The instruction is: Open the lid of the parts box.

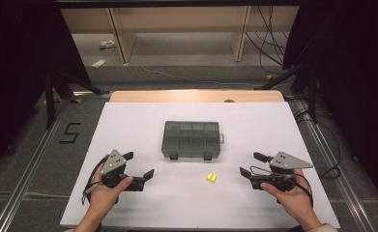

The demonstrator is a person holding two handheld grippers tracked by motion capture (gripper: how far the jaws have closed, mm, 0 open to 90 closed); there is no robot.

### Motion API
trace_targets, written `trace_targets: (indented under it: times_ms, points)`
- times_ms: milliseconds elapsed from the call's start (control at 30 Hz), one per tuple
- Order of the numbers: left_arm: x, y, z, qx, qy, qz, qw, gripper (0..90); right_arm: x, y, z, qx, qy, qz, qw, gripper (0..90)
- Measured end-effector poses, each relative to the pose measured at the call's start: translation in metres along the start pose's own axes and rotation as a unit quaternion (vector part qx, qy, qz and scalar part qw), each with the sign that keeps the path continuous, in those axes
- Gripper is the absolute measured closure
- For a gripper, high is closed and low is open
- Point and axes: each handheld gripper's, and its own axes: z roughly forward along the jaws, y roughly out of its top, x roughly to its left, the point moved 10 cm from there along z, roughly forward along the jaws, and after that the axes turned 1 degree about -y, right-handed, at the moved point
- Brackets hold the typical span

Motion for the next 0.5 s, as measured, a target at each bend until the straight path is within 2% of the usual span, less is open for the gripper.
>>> trace_targets:
  times_ms: [333, 433, 500]
  points:
    - [0.0024, 0.0003, -0.0025, -0.005, 0.002, -0.008, 1.0, 0.0, -0.0009, 0.0019, 0.0021, -0.004, -0.001, -0.005, 1.0, 23.7]
    - [0.0018, 0.0034, -0.0045, -0.015, -0.005, -0.013, 0.9998, 0.0, -0.0029, 0.0042, 0.0031, -0.009, -0.005, -0.014, 0.9998, 28.8]
    - [0.0012, 0.0079, -0.0051, -0.024, -0.006, -0.014, 0.9996, 0.0, -0.0047, 0.0071, 0.0038, -0.016, -0.008, -0.023, 0.9996, 39.2]
